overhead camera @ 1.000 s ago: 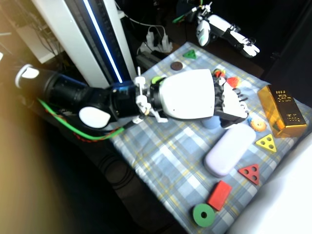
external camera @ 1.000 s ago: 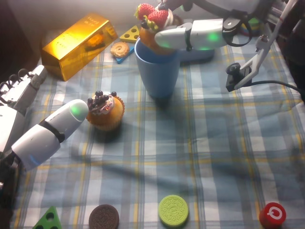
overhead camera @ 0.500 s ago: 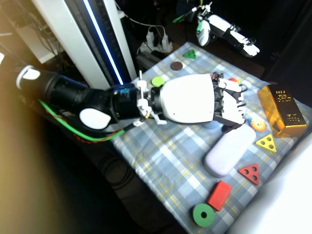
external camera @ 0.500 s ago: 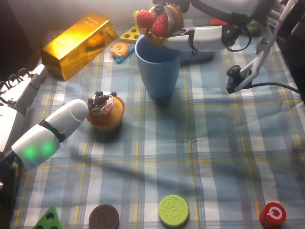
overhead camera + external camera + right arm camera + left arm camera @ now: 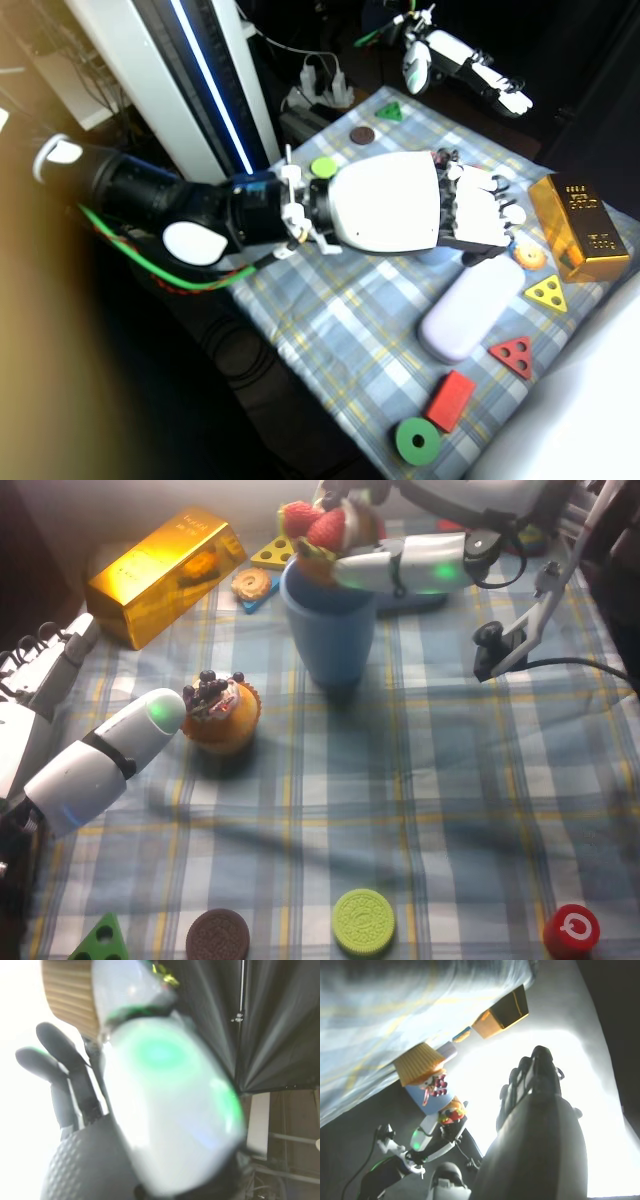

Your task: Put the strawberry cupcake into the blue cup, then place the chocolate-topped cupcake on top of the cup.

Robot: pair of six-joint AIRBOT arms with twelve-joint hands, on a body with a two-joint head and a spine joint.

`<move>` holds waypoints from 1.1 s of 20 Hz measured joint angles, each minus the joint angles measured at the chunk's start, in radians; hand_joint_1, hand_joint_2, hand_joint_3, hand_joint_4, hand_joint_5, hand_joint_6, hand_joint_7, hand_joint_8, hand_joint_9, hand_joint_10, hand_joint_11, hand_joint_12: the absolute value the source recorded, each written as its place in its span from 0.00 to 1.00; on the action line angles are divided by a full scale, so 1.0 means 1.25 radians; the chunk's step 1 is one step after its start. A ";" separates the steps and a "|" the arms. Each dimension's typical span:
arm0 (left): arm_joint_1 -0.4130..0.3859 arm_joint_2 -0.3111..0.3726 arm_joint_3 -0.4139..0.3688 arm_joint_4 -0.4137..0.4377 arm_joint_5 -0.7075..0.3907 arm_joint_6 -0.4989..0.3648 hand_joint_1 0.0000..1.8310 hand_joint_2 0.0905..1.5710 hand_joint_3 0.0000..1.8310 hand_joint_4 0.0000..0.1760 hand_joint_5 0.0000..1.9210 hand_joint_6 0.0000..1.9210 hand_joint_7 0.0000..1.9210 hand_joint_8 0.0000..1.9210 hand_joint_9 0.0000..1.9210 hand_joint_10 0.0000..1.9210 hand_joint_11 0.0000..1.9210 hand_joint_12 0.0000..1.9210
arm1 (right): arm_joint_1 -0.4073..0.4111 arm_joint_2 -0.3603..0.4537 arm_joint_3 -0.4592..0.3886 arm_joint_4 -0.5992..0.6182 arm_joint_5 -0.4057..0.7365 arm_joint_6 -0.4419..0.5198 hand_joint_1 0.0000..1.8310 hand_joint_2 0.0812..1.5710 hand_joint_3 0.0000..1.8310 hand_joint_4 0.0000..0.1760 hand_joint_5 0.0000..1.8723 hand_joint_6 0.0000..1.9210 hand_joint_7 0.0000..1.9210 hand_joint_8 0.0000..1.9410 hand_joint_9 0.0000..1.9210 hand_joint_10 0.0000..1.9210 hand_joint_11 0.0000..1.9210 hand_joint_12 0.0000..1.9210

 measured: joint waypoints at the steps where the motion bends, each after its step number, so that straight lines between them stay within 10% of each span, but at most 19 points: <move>1: 0.000 0.000 0.000 0.000 0.000 0.000 0.00 0.52 0.00 0.47 0.06 0.00 0.06 0.00 0.03 0.00 0.00 0.00 | 0.000 0.000 -0.003 -0.006 0.002 0.000 0.19 0.78 0.00 0.00 0.47 0.01 0.51 0.04 0.43 0.29 0.27 0.70; 4: 0.000 0.000 0.000 -0.001 0.000 0.000 0.00 0.53 0.00 0.25 0.08 0.00 0.07 0.00 0.05 0.01 0.00 0.00 | 0.000 -0.002 -0.003 -0.004 0.005 0.001 0.14 0.75 0.00 0.00 0.47 0.00 0.57 0.01 0.47 0.31 0.30 0.71; 7: 0.000 0.000 0.000 -0.001 0.001 0.000 0.00 0.52 0.00 0.31 0.07 0.00 0.07 0.00 0.05 0.01 0.00 0.00 | 0.000 -0.002 -0.002 -0.005 0.005 0.001 0.20 0.70 0.00 0.00 0.48 0.00 0.59 0.01 0.52 0.22 0.32 0.69; 9: 0.000 0.000 0.000 -0.001 0.001 0.000 0.00 0.52 0.00 0.50 0.07 0.00 0.07 0.00 0.05 0.00 0.00 0.00 | 0.000 -0.002 -0.001 -0.004 0.004 0.001 0.06 0.75 0.00 0.00 0.41 0.00 0.44 0.00 0.44 0.09 0.25 0.60; 11: 0.000 0.000 0.000 -0.001 0.002 0.000 0.00 0.53 0.00 0.21 0.08 0.00 0.07 0.00 0.05 0.00 0.00 0.00 | 0.000 -0.002 0.000 -0.005 0.003 0.001 0.23 0.76 0.00 0.00 0.40 0.00 0.44 0.00 0.45 0.03 0.23 0.60; 12: 0.000 0.000 0.000 0.000 0.002 0.000 0.00 0.52 0.00 0.25 0.08 0.01 0.08 0.00 0.05 0.00 0.00 0.00 | 0.000 -0.002 0.000 -0.005 0.006 0.001 0.25 0.78 0.00 0.00 0.41 0.00 0.44 0.00 0.46 0.02 0.25 0.58; 14: 0.000 0.000 0.000 -0.001 0.002 0.000 0.00 0.52 0.00 0.31 0.09 0.00 0.08 0.00 0.06 0.01 0.00 0.00 | 0.000 0.001 -0.004 -0.007 -0.001 0.000 0.02 0.75 0.00 0.00 0.27 0.00 0.29 0.00 0.30 0.00 0.10 0.51; 19: 0.000 0.006 0.000 0.000 0.007 0.000 0.00 0.52 0.00 0.21 0.08 0.00 0.08 0.00 0.05 0.00 0.00 0.00 | 0.000 0.038 -0.047 -0.019 0.003 -0.016 0.00 0.58 0.00 0.78 0.02 0.00 0.02 0.00 0.00 0.00 0.00 0.06; 21: -0.002 0.010 0.000 0.000 0.008 0.000 0.00 0.50 0.00 0.30 0.09 0.00 0.08 0.00 0.06 0.01 0.00 0.00 | -0.006 0.067 -0.058 -0.004 0.011 -0.017 0.01 0.58 0.00 0.32 0.00 0.00 0.00 0.00 0.00 0.00 0.00 0.00; 22: -0.005 0.010 0.001 0.002 0.010 0.000 0.02 0.49 0.00 0.37 0.08 0.00 0.08 0.00 0.05 0.00 0.00 0.00 | -0.012 0.081 -0.063 0.001 0.012 -0.020 0.01 0.60 0.00 0.36 0.00 0.00 0.00 0.00 0.00 0.00 0.00 0.00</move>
